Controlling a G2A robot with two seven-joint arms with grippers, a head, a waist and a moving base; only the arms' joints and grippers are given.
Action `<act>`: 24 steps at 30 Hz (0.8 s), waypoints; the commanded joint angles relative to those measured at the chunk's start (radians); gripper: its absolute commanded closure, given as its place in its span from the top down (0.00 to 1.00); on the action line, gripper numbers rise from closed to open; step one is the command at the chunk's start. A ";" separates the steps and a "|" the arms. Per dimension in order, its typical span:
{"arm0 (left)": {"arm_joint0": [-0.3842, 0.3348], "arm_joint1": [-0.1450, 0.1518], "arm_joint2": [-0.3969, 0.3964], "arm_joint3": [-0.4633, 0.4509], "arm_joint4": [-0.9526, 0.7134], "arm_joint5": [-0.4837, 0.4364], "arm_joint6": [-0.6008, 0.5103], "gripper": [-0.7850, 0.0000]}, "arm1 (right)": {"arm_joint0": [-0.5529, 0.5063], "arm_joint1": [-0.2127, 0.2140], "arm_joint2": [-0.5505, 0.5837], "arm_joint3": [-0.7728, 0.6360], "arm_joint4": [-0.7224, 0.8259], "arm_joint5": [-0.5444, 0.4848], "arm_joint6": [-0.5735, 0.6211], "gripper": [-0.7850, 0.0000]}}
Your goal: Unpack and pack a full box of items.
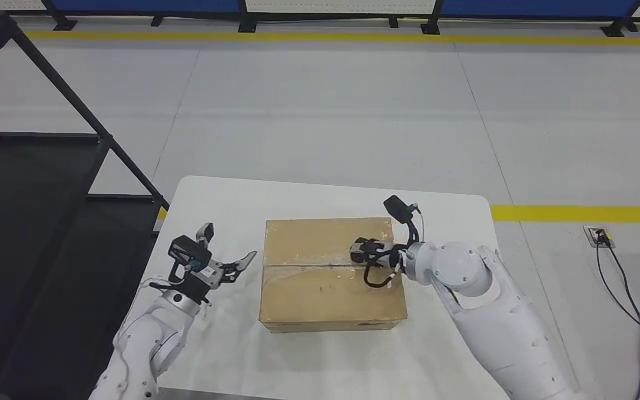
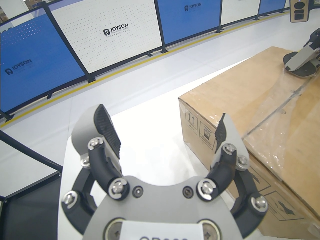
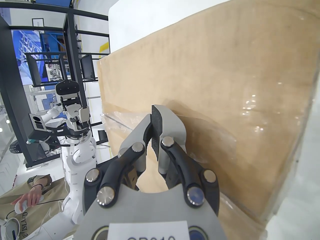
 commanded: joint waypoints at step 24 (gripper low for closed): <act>-0.012 0.003 -0.003 0.003 0.002 -0.004 -0.007 1.00 | -0.113 0.037 0.137 -0.111 -0.038 0.076 -0.070 0.00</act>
